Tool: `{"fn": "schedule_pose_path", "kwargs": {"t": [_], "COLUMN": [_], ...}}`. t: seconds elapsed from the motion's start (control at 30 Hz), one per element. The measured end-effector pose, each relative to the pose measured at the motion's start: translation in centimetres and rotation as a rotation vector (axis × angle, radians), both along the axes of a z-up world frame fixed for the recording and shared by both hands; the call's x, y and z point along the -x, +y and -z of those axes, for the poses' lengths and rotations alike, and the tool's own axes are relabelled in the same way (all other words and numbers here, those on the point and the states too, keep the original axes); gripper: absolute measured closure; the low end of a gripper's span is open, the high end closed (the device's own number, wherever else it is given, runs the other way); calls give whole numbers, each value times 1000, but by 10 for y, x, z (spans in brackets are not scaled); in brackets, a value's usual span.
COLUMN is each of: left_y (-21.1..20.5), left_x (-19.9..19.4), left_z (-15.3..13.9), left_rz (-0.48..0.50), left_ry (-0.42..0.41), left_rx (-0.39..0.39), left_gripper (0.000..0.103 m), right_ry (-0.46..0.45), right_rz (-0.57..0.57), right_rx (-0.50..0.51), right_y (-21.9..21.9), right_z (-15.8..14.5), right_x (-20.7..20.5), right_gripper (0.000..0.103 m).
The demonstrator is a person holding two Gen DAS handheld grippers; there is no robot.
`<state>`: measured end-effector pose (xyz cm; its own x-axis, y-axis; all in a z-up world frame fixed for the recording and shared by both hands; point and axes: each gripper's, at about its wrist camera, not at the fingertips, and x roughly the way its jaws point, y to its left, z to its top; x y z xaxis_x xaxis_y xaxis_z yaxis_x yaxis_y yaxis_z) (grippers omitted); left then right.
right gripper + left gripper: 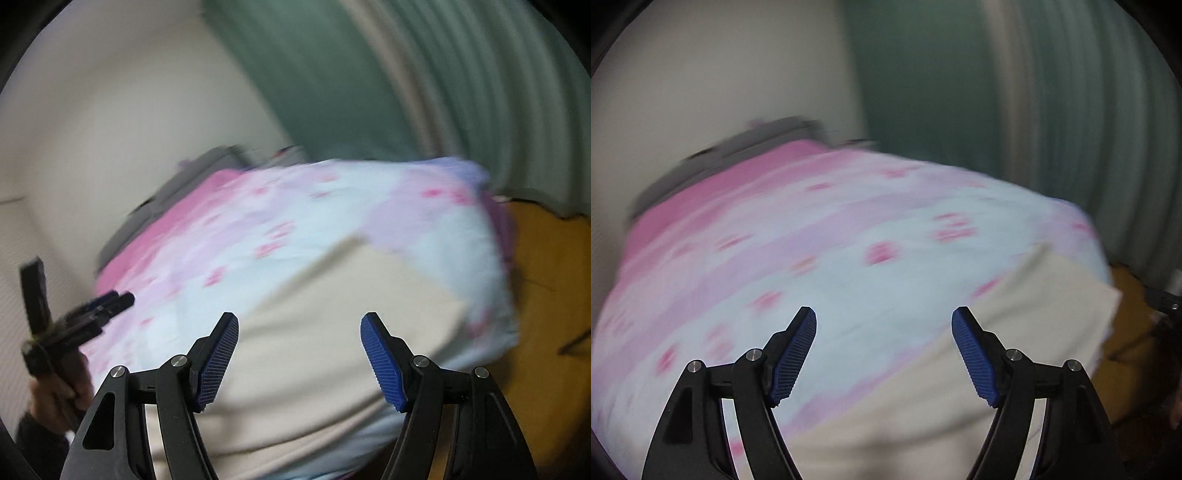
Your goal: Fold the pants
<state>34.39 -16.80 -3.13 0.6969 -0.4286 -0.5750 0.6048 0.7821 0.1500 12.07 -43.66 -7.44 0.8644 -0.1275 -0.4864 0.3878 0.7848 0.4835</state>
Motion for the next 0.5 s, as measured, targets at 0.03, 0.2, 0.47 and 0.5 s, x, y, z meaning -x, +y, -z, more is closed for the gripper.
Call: {"fn": "schedule_pose_path", "kwargs": {"t": [0.03,0.2,0.47,0.5], "left_y": [25,153,296,315], "left_x": [6,39,13,3], "left_z": [0,10,43,46], "left_rz": [-49,-310,-510,-528], "left_ry": [-14,-75,61,79], "left_rx": [-4,-9,116,130], "left_gripper": [27,19,18,18], "right_ry": [5,15,60,60], "right_rz": [-53,-268,-524,-524], "right_rx": [24,121,216,216], "right_y": [24,134,285,285], "right_z": [-5,-10,14,14], "right_x": [-9,-49,-115,-115], "right_gripper": [33,33,33,33]}}
